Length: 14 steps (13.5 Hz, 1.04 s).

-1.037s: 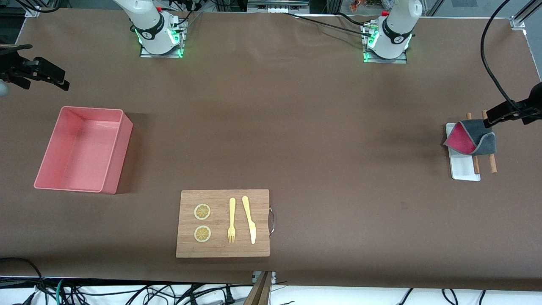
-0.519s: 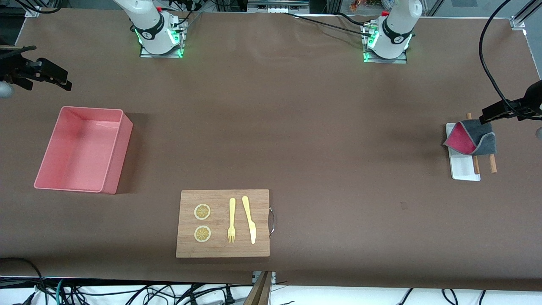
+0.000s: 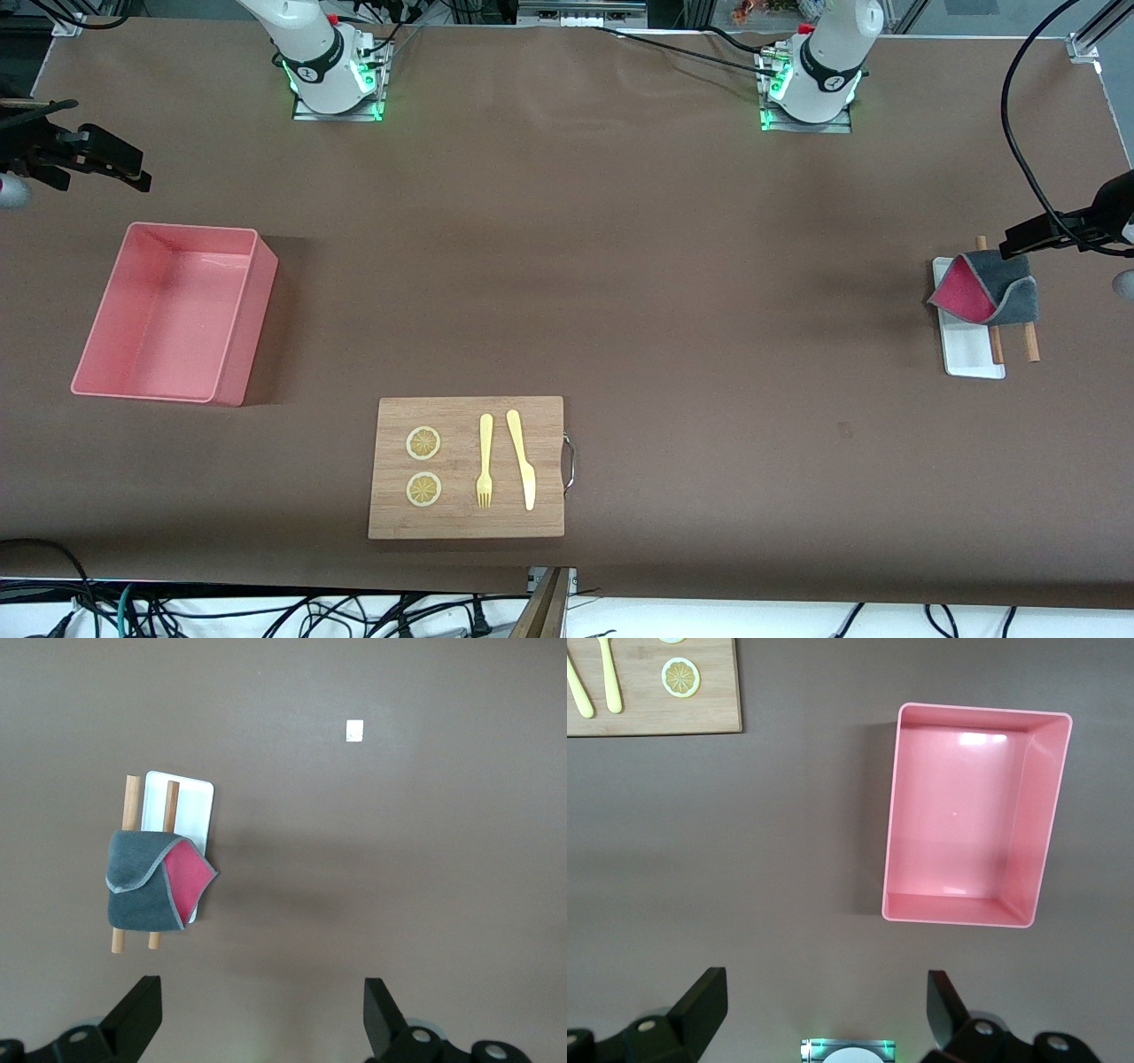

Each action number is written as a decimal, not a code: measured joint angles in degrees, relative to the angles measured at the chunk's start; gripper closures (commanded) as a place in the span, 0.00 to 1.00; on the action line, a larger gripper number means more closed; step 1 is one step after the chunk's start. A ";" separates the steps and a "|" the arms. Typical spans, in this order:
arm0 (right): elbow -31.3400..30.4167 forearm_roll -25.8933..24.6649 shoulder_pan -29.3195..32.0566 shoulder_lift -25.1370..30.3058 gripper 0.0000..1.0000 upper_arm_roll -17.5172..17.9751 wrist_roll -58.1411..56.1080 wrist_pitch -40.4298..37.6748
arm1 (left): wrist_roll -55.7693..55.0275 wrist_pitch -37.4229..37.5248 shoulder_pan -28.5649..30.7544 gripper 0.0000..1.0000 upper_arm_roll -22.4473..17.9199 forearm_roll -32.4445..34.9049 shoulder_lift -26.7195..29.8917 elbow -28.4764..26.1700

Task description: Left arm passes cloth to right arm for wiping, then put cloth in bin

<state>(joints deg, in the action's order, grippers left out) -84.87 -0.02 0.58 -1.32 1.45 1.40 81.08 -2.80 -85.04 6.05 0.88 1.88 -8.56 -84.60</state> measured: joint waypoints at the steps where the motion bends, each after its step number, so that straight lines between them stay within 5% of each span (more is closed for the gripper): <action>1: 0.00 0.00 0.07 -0.05 0.01 -0.04 0.00 0.00 | 0.00 0.11 0.01 0.00 0.00 0.00 -0.06 0.00; 14: 0.00 0.00 0.15 -0.25 0.01 -0.06 0.06 0.00 | 0.00 0.67 0.07 0.00 -0.04 0.00 -0.18 -0.44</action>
<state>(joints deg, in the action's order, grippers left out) -84.87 -0.02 0.74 -1.58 1.39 1.45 81.08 -2.79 -84.37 6.12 0.84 1.88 -8.74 -85.04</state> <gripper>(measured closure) 0.004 0.000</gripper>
